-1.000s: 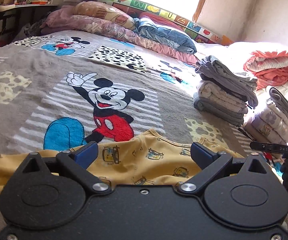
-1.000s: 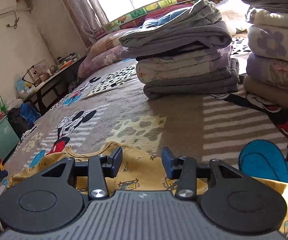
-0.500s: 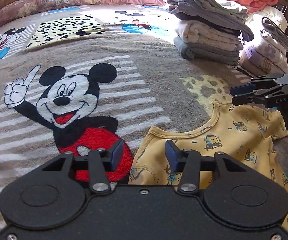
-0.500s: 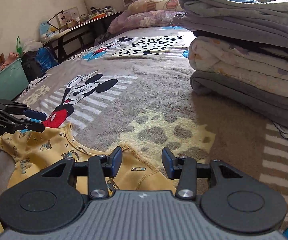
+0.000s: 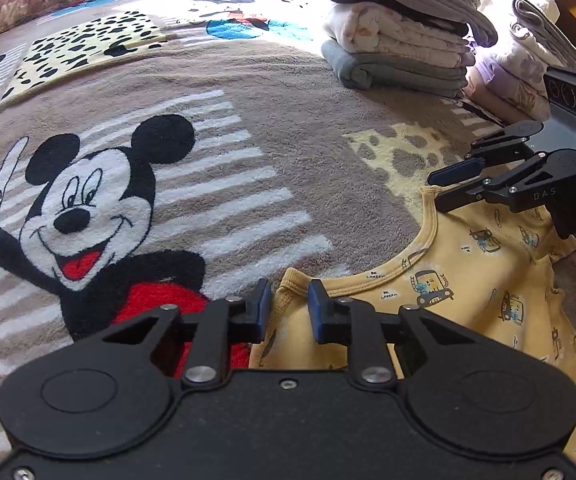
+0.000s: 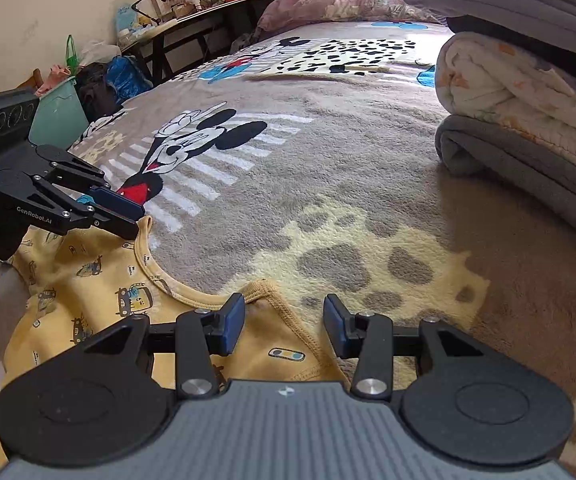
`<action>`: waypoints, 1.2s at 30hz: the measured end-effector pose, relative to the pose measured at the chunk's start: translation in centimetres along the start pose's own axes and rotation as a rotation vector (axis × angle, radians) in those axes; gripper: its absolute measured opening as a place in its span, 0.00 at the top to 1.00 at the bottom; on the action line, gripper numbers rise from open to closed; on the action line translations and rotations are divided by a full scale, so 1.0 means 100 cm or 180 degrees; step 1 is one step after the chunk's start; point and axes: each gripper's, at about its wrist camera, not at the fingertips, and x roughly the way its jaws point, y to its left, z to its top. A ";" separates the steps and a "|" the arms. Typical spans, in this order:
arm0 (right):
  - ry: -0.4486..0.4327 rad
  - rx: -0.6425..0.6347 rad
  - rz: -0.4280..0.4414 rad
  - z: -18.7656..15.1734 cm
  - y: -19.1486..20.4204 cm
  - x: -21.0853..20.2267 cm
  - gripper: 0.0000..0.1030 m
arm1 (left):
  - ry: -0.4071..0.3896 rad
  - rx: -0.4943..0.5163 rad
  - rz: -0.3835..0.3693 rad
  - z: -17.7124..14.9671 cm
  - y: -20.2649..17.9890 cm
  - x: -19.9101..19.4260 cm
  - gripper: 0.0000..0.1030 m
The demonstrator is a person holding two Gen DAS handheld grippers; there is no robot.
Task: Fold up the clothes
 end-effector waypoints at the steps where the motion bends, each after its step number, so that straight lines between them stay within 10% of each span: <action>1: 0.0015 0.0009 0.0010 0.000 -0.001 0.002 0.60 | -0.0006 0.0023 0.0007 0.000 -0.002 0.000 0.92; 5: -0.0059 0.0123 -0.0019 0.000 -0.004 -0.004 0.96 | -0.0169 0.0117 0.0156 0.003 -0.007 -0.010 0.97; 15: -0.0358 0.0082 -0.0282 0.014 -0.003 -0.016 0.98 | -0.0182 0.0155 0.0340 0.011 0.000 0.008 0.94; 20: -0.0321 0.0182 -0.0513 0.013 -0.007 -0.012 0.98 | -0.0335 -0.0104 0.0671 0.007 0.008 -0.002 0.53; 27: -0.0702 0.0637 -0.0514 -0.007 0.004 -0.045 0.92 | -0.0824 -0.0888 0.0823 -0.022 0.006 -0.069 0.51; 36: -0.1278 0.1737 -0.0094 -0.115 0.049 -0.126 0.63 | -0.1312 -0.2066 0.0521 -0.122 -0.069 -0.143 0.36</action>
